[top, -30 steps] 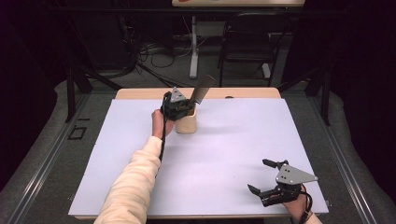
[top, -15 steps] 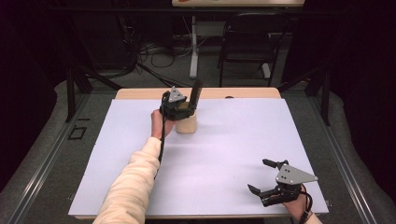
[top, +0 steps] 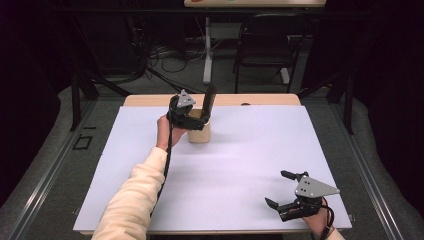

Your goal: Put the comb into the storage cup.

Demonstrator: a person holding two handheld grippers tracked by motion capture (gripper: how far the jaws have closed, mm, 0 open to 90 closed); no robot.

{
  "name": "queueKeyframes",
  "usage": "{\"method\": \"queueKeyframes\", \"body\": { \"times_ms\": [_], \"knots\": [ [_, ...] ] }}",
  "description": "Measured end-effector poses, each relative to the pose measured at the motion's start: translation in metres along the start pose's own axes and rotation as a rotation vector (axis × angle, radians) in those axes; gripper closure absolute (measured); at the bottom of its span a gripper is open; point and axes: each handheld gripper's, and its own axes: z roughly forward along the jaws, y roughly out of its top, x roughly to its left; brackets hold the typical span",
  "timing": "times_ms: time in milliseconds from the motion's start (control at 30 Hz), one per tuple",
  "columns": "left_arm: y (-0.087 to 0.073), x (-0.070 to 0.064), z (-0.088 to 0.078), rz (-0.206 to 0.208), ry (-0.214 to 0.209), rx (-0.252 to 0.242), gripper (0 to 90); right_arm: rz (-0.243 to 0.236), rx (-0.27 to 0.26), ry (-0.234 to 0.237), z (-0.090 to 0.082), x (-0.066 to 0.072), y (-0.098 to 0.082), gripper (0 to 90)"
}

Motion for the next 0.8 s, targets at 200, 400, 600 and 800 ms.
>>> {"method": "queueKeyframes", "body": {
  "times_ms": [200, 400, 600, 800],
  "knots": [
    [0.003, -0.002, -0.011, -0.001, -0.003, 0.044, 0.2, -0.004, 0.0, 0.0, 0.0, 0.0, 0.0, 1.1],
    [0.002, -0.005, -0.024, -0.009, -0.004, 0.07, 0.1, -0.001, 0.003, 0.002, 0.0, 0.0, 0.0, 1.1],
    [-0.002, -0.012, -0.036, -0.008, 0.012, 0.087, 0.1, -0.001, 0.001, 0.002, 0.0, 0.0, 0.0, 1.1],
    [-0.008, -0.016, -0.05, -0.011, 0.022, 0.106, 0.1, 0.0, 0.001, 0.002, 0.0, 0.0, 0.0, 1.1]
  ]
}}
